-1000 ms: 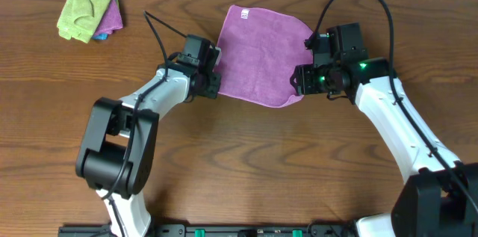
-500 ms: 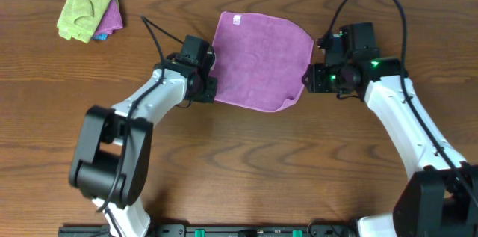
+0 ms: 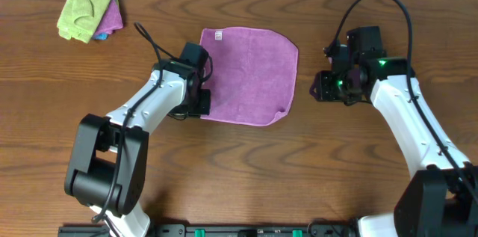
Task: Fold the cloth
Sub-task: 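Lower both grippers and pinch the cloth's bottom left and right corners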
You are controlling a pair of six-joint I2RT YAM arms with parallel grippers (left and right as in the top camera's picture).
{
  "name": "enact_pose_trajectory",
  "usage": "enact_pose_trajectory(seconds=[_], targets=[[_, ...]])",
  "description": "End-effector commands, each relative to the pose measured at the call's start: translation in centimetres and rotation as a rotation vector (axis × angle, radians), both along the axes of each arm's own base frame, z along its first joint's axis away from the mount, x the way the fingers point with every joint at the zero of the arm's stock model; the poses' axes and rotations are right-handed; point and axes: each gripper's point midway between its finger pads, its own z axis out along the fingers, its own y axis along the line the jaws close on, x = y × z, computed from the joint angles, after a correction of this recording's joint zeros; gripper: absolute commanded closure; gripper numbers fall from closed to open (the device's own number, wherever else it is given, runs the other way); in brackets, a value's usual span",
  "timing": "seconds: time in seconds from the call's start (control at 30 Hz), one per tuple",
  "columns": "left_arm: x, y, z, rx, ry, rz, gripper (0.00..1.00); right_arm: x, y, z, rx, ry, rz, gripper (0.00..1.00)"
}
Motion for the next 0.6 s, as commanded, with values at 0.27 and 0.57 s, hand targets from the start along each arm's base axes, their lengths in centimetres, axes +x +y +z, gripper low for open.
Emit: enact_pose_trajectory(seconds=[0.27,0.57], targets=[[-0.4,-1.8,0.5,0.002,-0.012,0.044,0.94,0.1,7.1,-3.1,-0.019,-0.016,0.206,0.99],[-0.2,-1.4,0.5,0.026,-0.022,0.047,0.94,-0.8,7.0,-7.5,-0.071,0.105,0.217,0.99]])
